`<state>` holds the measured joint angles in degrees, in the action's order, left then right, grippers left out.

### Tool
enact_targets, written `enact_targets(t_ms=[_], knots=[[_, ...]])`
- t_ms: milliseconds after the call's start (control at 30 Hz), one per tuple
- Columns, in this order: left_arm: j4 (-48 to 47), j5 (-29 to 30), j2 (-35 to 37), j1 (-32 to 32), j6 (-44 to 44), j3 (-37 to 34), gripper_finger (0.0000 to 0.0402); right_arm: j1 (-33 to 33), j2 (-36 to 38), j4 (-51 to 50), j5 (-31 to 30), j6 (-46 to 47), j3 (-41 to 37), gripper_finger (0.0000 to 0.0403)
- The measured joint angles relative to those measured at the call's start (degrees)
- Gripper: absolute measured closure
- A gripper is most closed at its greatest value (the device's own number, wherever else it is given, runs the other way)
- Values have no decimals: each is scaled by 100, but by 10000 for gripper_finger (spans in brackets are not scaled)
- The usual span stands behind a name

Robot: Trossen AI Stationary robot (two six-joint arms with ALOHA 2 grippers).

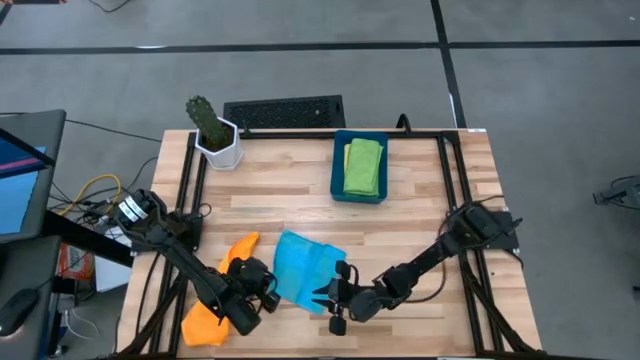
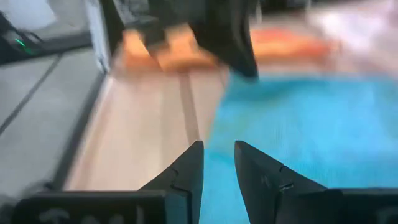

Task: Fold microfiber towels
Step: Fold the blue towel

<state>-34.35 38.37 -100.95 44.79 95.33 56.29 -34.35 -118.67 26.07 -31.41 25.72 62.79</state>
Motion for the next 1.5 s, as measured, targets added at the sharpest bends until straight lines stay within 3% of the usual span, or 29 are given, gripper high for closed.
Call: enact_targets(t_ms=[200,433,567,767,933,1233,1500], knots=[[145,-79,4,-110,-968,483,401,47,-393,-25,-3,839,-5,287],[906,-86,11,-365,-1936,703,401,149,-430,-253,56,866,1,287],[1350,-384,-48,-498,-2305,704,401,74,-54,-267,21,835,6,287],[1934,-562,-99,-647,-2762,704,401,-351,236,-1155,-499,1416,2,307],[2477,-803,-289,-781,-2991,710,401,-601,6,-1193,-709,1581,5,331],[2452,-1039,-520,-924,-3365,1047,401,-501,-597,-344,-347,1637,7,353],[2007,-1185,-514,-1011,-3478,1047,401,-341,-861,-187,-312,1624,52,377]])
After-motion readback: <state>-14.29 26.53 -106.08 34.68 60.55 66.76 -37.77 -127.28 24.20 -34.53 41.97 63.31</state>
